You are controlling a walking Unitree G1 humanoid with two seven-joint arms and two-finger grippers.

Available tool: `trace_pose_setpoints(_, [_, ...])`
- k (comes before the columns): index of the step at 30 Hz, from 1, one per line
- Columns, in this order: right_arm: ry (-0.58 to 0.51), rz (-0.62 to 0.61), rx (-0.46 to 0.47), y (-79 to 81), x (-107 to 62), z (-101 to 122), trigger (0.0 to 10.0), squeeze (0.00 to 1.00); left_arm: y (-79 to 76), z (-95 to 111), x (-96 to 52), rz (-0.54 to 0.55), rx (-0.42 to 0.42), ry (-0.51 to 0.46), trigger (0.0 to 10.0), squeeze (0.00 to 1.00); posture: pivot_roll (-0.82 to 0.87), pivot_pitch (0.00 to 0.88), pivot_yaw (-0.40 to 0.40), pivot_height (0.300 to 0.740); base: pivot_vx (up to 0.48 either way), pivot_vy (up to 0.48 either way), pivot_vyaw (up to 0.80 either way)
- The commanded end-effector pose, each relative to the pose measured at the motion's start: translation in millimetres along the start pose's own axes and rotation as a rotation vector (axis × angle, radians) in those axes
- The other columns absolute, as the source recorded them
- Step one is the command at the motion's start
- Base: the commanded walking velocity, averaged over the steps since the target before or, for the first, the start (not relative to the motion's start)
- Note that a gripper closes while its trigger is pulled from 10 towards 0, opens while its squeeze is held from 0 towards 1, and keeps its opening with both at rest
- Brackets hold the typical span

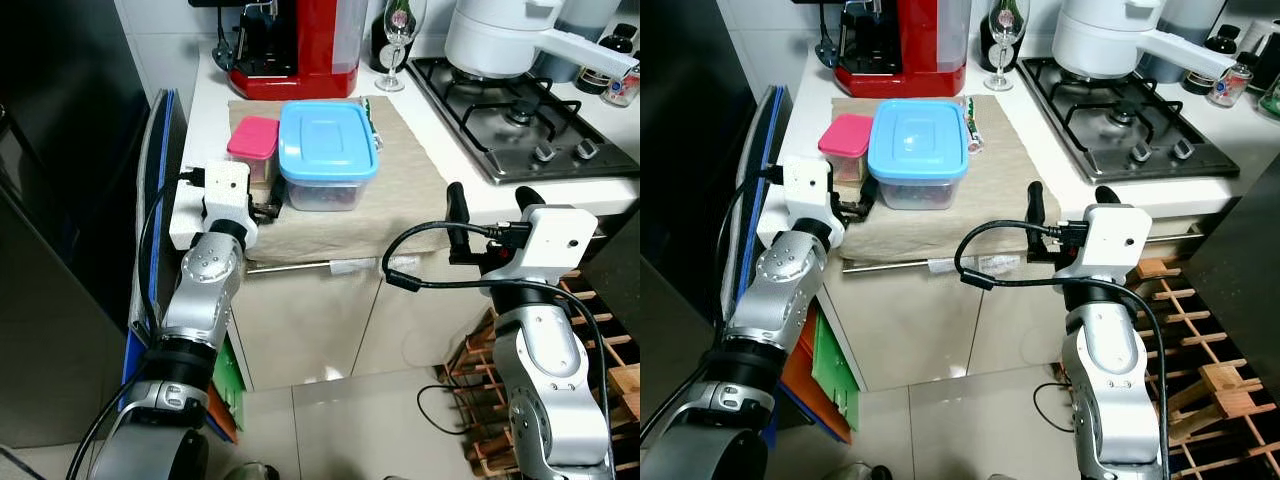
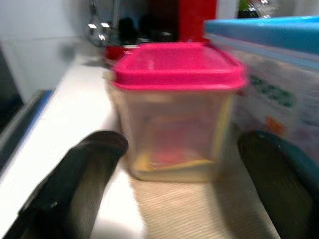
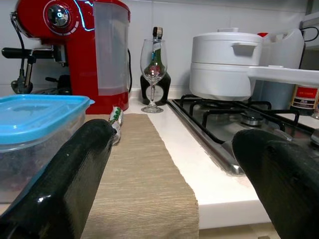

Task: Restocking fridge

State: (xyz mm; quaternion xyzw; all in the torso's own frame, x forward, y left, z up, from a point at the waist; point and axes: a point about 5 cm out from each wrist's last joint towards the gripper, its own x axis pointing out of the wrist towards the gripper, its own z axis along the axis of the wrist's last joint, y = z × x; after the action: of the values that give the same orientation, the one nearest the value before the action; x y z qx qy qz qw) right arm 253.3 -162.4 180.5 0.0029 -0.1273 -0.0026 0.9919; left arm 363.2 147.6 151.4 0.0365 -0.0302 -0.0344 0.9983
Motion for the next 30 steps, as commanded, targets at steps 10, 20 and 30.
trace_pose_setpoints(10, [-0.013,-0.001,-0.014,-1.7,-1.9,6,10.0,0.0,15.6,-2,5.4,0.103,0.006,-0.001,10.0,0.0,-0.14,0.052,0.002,0.74,0.0,0.0,0.0])
trace_pose_setpoints(20, [-0.013,-0.002,-0.019,-2.6,-2.0,6,10.0,0.0,7.0,5,15.2,-0.01,-0.028,-0.029,10.0,0.0,-0.15,0.051,0.002,0.74,0.0,0.0,0.0])
trace_pose_setpoints(30, [-0.013,-0.001,-0.028,-4.0,-1.9,5,10.0,0.0,2.8,12,6.9,-0.113,-0.032,-0.096,10.0,0.0,-0.14,0.039,0.005,0.74,0.0,0.0,0.0])
